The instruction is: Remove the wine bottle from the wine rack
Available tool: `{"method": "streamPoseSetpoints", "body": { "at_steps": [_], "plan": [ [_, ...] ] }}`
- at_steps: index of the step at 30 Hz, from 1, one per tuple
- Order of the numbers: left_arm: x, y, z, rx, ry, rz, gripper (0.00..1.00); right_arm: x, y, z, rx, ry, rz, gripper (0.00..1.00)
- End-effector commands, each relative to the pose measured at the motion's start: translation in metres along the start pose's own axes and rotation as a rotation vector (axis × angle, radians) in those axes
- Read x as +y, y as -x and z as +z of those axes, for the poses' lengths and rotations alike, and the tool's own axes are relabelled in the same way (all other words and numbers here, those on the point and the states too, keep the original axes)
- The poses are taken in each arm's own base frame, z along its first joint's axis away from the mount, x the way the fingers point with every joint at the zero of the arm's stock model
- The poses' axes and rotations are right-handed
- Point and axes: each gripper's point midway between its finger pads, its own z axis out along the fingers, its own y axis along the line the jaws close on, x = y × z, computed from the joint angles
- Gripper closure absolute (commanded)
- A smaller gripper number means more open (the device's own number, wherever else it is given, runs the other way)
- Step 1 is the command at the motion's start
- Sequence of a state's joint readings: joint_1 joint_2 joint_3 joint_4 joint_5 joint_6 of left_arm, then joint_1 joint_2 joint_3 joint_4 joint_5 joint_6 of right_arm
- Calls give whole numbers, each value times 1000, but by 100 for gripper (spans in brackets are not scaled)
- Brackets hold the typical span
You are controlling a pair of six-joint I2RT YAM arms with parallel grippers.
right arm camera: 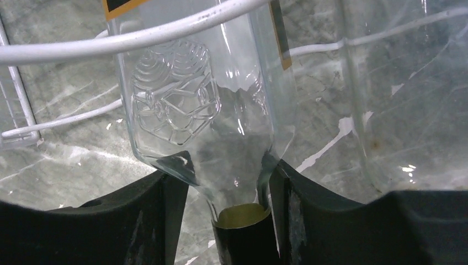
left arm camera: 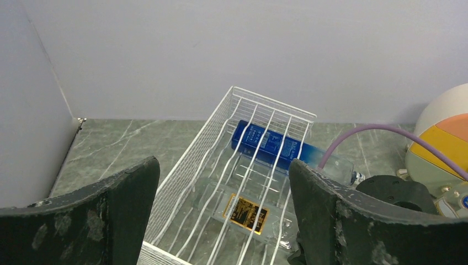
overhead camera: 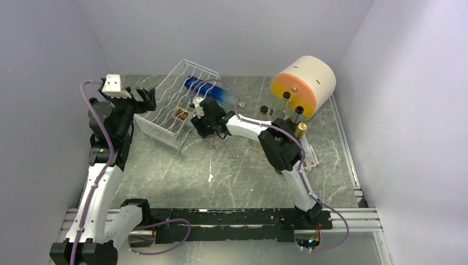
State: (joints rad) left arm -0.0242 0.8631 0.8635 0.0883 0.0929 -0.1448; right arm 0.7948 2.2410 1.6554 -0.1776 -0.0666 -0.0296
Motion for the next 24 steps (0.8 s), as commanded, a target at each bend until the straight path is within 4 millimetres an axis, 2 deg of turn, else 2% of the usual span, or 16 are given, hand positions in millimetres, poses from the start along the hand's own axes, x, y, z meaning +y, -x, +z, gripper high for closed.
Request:
{"method": "streamPoseSetpoints", "body": {
  "at_steps": [1,3,6,10,15,20,24],
  "plan": [
    [-9,18,0,-51,-40,16,10,7,13,-4,-59,32,6,44],
    [-10,18,1,-49,-42,14,10,8,12,-5,-59,37,8,46],
    [-9,15,2,-43,-41,12,10,13,12,-9,-55,49,14,56],
    [-9,11,4,-32,-44,10,10,23,10,-26,-42,55,39,69],
    [-12,9,6,-24,-60,1,10,33,2,-57,-49,51,101,98],
    [-17,3,8,-12,-84,-7,11,40,-7,-90,-23,35,143,100],
    [-30,-4,11,-2,-131,-2,10,49,-24,-120,28,55,175,100]
  ]
}}
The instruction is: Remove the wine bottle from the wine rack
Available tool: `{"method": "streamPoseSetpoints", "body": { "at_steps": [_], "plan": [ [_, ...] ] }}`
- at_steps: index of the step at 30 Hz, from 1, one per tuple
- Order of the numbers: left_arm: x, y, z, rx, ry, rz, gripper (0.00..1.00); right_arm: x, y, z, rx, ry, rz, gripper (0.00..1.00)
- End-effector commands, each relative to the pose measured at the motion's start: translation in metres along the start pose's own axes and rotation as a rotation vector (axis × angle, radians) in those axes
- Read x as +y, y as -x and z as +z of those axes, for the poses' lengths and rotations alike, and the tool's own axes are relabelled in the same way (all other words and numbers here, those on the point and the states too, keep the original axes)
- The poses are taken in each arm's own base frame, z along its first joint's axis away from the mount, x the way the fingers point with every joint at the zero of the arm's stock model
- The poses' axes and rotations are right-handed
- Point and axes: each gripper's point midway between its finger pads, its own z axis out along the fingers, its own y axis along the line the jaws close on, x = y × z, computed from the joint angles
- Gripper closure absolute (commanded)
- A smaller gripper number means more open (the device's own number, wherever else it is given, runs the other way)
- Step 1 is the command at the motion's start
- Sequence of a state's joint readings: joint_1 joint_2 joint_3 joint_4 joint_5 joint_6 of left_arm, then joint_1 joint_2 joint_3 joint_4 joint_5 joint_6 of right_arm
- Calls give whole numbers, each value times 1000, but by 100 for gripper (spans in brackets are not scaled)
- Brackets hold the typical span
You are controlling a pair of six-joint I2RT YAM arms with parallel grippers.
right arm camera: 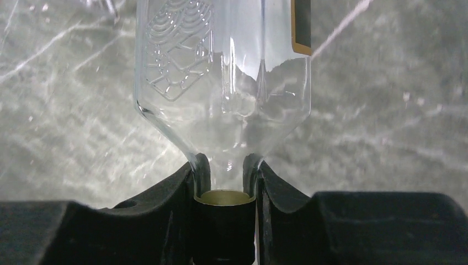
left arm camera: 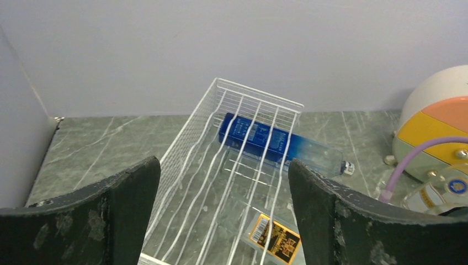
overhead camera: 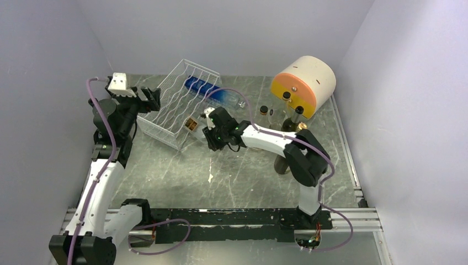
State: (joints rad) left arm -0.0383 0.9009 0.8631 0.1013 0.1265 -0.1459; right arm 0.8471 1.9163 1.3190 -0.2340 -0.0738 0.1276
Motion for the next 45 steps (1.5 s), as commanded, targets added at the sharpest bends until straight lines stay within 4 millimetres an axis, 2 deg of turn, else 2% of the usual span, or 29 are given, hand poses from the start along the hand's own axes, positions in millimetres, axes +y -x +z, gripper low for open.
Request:
{"method": "streamPoseSetpoints", "body": {
  "at_steps": [1,4,6,11,14,15,17,20,25,26,27,28,30,33,38,45],
  "plan": [
    [-27,5,4,-31,-109,10,10,16,6,-42,-23,34,52,100],
    [-48,1,5,-28,-192,26,11,23,-6,-64,19,74,49,100],
    [-63,-2,3,-30,-248,56,17,25,-10,-80,40,79,49,100],
    [-106,-8,-16,-119,-399,181,18,31,-15,-113,81,97,49,100],
    [-140,-26,-30,-111,-529,281,15,32,-21,-129,90,106,43,100],
    [-156,-39,-38,-70,-590,311,15,33,-24,-133,94,114,34,100],
    [-173,-60,-52,15,-669,355,16,32,-28,-141,98,117,16,100],
    [-185,-84,-80,132,-784,354,20,33,-34,-153,95,127,-12,100],
    [-194,-111,-131,215,-975,307,17,39,-34,-166,54,171,-42,100],
    [-197,-117,-141,213,-1020,308,14,40,-33,-168,47,176,-45,100],
    [-199,-123,-150,199,-1069,320,6,41,-31,-170,41,178,-48,100],
    [-200,-128,-156,185,-1099,329,2,41,-31,-171,38,180,-50,100],
    [-202,-136,-161,155,-1136,361,2,43,-27,-173,25,191,-51,100],
    [-204,-144,-158,153,-1163,420,2,47,-27,-175,23,215,-50,100],
    [-220,-159,-148,240,-1261,470,0,51,-28,-180,-4,237,-41,100],
    [-237,-192,-142,324,-1391,478,0,53,-24,-184,-17,244,-51,100]
  ]
}}
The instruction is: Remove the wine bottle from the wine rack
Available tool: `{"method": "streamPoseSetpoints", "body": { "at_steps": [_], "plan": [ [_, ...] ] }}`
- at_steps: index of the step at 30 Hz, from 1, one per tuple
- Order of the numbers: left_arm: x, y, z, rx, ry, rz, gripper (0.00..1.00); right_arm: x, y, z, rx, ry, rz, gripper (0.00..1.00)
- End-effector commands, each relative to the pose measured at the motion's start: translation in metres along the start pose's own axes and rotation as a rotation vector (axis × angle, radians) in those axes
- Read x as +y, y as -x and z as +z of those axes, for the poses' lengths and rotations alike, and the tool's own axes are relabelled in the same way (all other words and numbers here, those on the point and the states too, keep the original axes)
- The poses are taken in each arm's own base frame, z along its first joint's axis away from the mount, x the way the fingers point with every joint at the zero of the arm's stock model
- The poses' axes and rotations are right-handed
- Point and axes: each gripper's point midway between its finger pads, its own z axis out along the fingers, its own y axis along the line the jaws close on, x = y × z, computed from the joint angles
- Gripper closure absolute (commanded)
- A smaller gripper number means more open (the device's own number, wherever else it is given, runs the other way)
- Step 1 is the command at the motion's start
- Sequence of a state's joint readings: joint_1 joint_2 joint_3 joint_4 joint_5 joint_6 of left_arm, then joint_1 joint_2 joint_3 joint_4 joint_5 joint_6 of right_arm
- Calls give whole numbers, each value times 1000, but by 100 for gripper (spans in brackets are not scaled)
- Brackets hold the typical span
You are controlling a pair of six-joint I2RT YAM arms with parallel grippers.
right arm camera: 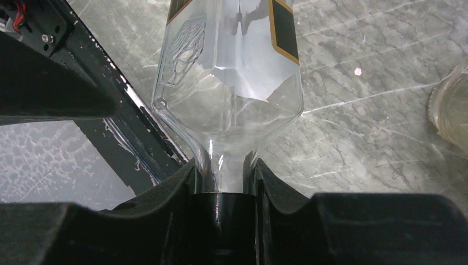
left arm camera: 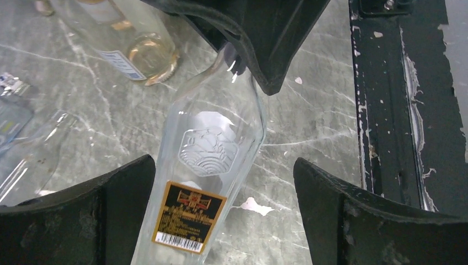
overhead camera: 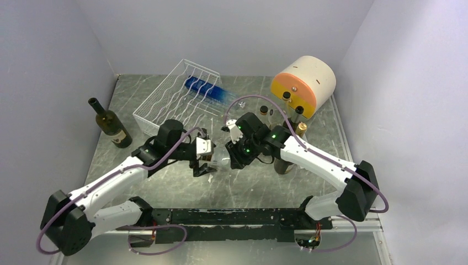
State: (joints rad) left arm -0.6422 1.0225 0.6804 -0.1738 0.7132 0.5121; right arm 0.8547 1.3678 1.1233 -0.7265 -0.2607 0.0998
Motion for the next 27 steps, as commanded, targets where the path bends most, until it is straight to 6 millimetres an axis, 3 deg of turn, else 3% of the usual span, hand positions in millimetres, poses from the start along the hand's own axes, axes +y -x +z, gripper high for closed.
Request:
{"method": "streamPoseSetpoints", "body": {
  "at_steps": [1,8,14,17,21,24,27],
  "plan": [
    [-6,11,13,-29,-111,72,1,18,41,-20,-176,66,-60,100],
    [-7,13,36,-84,-164,74,0,19,40,-18,-174,71,-49,100],
    [-1,-5,47,-48,-150,48,8,19,38,-18,-167,70,-41,100],
    [-1,-8,47,-49,-133,34,19,20,39,-19,-171,73,-40,100],
    [0,-7,45,-48,-98,9,45,18,42,-21,-181,57,-33,98],
    [5,-5,40,-35,-41,-12,59,10,44,-26,-190,7,-17,71],
    [17,-5,32,-15,71,-42,81,6,49,-35,-221,-29,-8,48]
  ]
}}
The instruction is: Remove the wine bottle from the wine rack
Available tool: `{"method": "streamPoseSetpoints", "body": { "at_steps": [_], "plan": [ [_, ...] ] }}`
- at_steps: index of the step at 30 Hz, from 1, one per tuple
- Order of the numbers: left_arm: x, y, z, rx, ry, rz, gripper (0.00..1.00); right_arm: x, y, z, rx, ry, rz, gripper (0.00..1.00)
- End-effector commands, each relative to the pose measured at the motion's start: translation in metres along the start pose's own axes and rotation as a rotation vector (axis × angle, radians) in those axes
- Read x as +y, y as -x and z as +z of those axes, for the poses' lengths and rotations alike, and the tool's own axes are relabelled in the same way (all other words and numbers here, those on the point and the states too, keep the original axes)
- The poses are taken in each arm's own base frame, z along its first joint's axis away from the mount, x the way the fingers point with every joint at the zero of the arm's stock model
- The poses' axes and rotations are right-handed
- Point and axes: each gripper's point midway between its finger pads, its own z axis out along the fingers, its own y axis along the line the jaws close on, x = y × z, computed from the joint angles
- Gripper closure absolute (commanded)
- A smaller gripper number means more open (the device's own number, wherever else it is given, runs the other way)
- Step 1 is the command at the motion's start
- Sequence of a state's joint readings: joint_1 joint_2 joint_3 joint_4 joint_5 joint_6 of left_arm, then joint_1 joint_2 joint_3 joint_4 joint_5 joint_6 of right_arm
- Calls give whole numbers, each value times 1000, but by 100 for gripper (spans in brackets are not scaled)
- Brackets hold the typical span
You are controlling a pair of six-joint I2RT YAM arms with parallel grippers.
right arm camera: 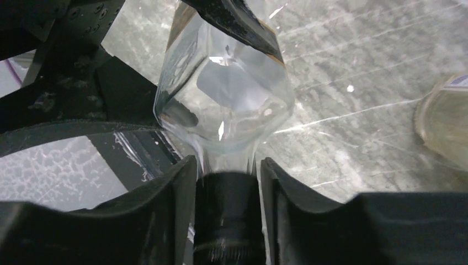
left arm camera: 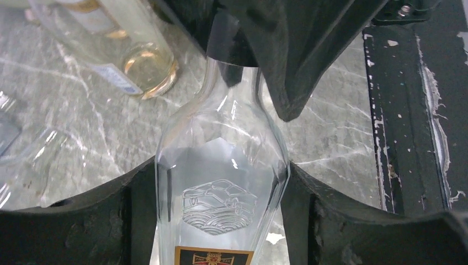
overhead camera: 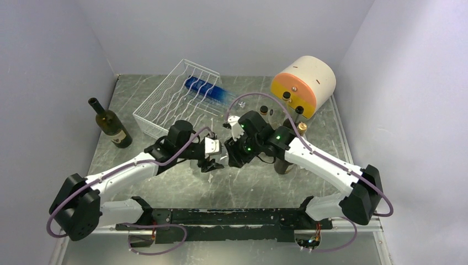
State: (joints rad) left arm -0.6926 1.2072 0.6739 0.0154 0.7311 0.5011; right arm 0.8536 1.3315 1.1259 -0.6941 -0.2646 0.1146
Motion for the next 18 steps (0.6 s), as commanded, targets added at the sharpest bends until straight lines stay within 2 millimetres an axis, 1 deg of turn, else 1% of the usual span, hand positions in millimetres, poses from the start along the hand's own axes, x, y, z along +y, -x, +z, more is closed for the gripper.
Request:
{"method": "streamPoseSetpoints", "body": {
  "at_steps": [1,3,4,6,7,10,12,14,16,18],
  "plan": [
    [18,7,-13,2,177,-70,85,0,41,-27,-167,-57,-1,42],
    [25,8,-22,7,260,-123,89,-5,48,-36,-197,-100,17,31],
    [28,11,-29,-6,310,-153,92,-8,52,-41,-216,-122,27,24],
    [32,13,-39,-34,391,-226,93,-12,62,-52,-258,-156,48,14],
    [35,12,-45,-48,441,-265,93,-14,67,-59,-286,-167,57,11],
    [44,14,-68,-109,599,-376,93,-18,80,-74,-354,-187,69,8],
    [56,11,-90,-131,752,-439,93,-21,85,-81,-387,-203,68,7],
    [68,4,-117,-140,932,-529,93,-25,86,-83,-404,-218,64,7],
    [80,-8,-152,-143,1152,-621,93,-28,84,-83,-412,-230,66,7],
    [83,-22,-180,-138,1331,-686,93,-29,83,-82,-417,-228,70,7]
  ]
}}
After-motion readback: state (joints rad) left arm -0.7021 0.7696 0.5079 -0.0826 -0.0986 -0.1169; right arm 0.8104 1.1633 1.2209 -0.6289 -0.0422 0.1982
